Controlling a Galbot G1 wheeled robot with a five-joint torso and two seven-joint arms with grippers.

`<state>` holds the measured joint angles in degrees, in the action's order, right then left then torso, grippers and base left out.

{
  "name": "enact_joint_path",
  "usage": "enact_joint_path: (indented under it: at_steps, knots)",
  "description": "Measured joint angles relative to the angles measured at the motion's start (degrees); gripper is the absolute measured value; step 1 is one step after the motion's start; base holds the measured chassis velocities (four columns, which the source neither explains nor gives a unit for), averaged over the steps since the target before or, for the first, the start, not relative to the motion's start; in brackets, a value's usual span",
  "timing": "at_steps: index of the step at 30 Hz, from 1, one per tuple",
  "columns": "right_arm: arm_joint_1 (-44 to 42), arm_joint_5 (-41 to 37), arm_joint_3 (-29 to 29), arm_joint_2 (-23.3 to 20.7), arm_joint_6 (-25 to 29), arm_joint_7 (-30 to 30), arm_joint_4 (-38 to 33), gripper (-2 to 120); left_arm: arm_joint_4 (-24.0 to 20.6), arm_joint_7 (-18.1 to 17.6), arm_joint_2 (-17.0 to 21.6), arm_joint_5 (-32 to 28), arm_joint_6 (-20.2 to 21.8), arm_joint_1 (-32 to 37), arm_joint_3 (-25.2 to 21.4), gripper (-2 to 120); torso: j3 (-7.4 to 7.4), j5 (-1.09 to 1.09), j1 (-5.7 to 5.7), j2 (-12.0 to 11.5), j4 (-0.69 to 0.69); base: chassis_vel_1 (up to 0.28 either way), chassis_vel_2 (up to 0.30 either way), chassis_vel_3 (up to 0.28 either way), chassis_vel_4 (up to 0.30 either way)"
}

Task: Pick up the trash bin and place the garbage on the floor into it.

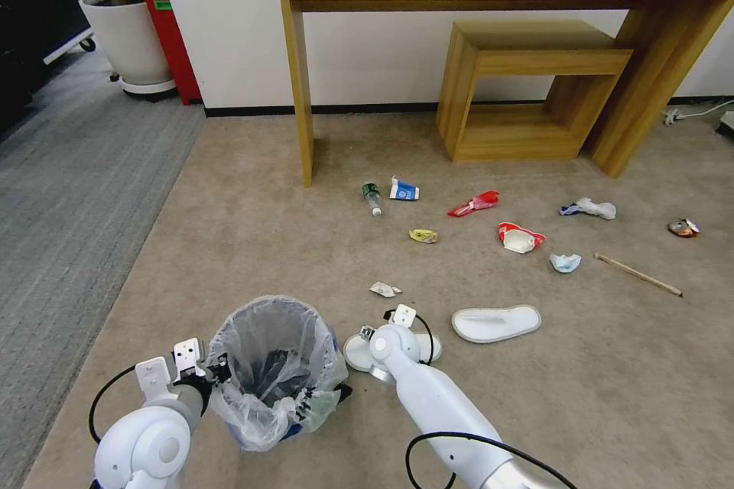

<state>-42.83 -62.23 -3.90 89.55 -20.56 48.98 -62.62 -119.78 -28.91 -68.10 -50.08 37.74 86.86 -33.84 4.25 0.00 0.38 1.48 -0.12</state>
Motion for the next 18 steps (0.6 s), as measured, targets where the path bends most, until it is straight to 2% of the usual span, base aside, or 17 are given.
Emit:
enact_joint_path:
  at_steps: [6,8,10,13,15,18]
  knots:
    - [1.06,1.03,-0.15,0.73,0.8,-0.92,2.86,100,0.37,0.01,0.01,-0.04,-0.08,-0.38,0.29,0,0.0,0.0,0.0,0.0,0.0,0.0,0.0,0.0,0.0]
    - [1.18,1.13,-0.17,0.88,0.91,-1.1,3.24,96,0.45,0.01,0.01,-0.04,-0.13,-0.46,0.41,0,0.0,0.01,0.0,0.0,0.0,0.0,0.0,0.0,0.0]
    - [1.18,1.25,-0.19,1.05,1.01,-1.37,3.67,87,0.54,0.02,0.06,-0.07,-0.17,-0.65,0.58,0,0.0,0.0,0.0,0.0,0.0,0.0,0.0,0.0,0.0]
    - [1.06,1.67,-0.26,1.27,1.28,-1.61,4.12,80,0.54,0.02,0.12,-0.18,-0.2,-0.8,0.68,0,0.0,0.01,0.0,0.0,0.0,0.0,0.0,0.0,0.0]
    - [0.67,1.91,-0.4,1.29,1.36,-1.67,4.11,68,0.54,0.04,0.15,-0.3,-0.21,-0.95,0.81,0,0.0,0.0,0.0,0.0,0.0,0.0,0.0,0.0,0.0]
    - [0.41,1.97,-0.54,1.26,1.36,-1.66,3.89,60,0.58,0.07,0.11,-0.32,-0.24,-1.05,0.96,0,0.0,0.0,0.0,0.0,-0.01,0.0,0.0,0.0,0.0]
